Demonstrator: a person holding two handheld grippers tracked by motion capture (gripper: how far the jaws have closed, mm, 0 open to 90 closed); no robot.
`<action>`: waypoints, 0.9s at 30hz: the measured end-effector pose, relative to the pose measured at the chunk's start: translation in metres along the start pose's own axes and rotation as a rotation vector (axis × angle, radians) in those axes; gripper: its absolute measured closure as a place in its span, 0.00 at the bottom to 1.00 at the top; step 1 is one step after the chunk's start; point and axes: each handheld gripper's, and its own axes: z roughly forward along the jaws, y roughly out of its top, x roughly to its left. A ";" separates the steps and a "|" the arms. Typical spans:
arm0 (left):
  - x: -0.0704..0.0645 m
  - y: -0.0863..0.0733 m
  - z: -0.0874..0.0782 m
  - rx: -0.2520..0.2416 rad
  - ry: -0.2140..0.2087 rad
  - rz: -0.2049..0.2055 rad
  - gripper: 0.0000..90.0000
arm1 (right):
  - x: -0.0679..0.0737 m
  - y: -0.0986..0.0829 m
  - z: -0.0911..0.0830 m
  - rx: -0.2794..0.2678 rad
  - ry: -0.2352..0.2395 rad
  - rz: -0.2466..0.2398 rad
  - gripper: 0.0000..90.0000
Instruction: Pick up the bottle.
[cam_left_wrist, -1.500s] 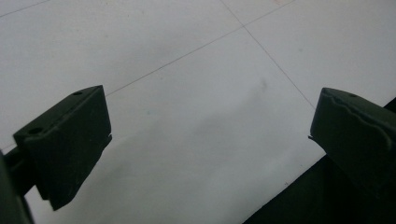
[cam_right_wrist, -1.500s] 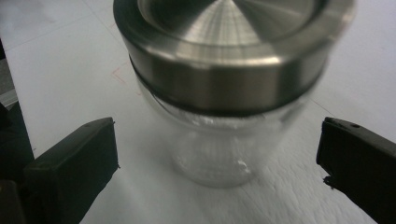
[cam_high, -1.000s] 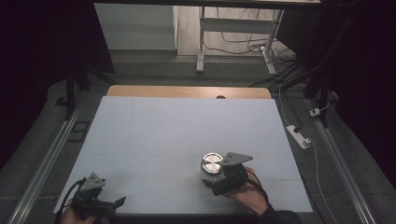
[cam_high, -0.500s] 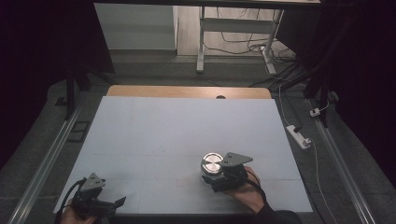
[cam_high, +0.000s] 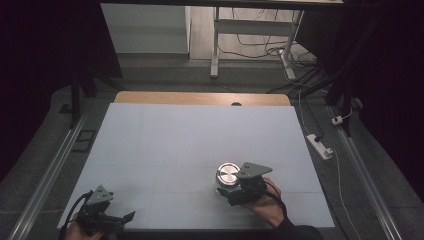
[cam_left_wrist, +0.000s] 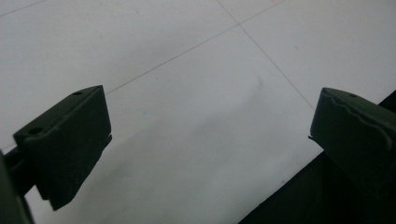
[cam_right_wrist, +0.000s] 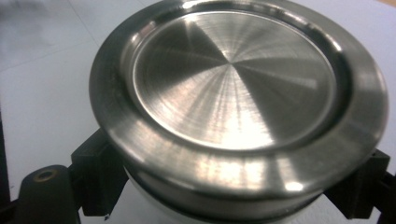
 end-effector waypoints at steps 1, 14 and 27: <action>0.001 0.000 0.000 -0.001 0.000 -0.001 0.00 | 0.000 0.001 -0.001 -0.003 0.004 0.002 0.17; 0.002 -0.001 -0.004 -0.046 -0.006 -0.020 0.00 | 0.007 0.026 -0.002 -0.028 0.062 0.011 0.17; 0.002 -0.001 -0.003 -0.043 -0.023 -0.018 0.00 | 0.010 0.048 0.007 -0.040 0.085 -0.002 0.17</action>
